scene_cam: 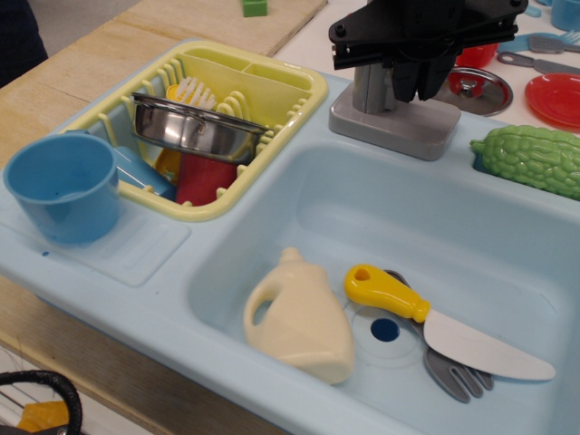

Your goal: Turn lever vertical to front

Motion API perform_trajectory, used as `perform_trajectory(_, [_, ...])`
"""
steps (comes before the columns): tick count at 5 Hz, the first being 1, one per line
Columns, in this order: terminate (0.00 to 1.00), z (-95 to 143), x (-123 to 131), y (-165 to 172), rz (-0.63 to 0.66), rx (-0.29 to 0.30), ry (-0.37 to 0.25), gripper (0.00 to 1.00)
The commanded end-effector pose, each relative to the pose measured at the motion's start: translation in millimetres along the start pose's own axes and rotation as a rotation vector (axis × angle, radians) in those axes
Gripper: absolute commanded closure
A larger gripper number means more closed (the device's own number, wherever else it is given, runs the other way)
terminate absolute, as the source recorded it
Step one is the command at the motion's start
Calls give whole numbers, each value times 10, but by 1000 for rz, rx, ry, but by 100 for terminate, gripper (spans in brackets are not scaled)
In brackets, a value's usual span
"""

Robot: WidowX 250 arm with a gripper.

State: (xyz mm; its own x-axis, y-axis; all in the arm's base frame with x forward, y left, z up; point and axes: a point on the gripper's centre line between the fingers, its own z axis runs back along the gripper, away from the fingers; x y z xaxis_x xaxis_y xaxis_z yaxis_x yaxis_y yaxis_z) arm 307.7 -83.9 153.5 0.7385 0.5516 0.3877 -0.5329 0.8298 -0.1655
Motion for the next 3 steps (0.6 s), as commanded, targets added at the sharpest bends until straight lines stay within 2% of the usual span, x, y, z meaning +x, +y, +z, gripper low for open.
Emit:
perform_trajectory(1, [0, -23, -300, 134, 24, 31, 82, 100])
perform_trajectory(2, [0, -20, -297, 129, 12, 41, 98, 100])
perform_trajectory(3, [100, -20, -292, 127, 1, 30, 85, 100])
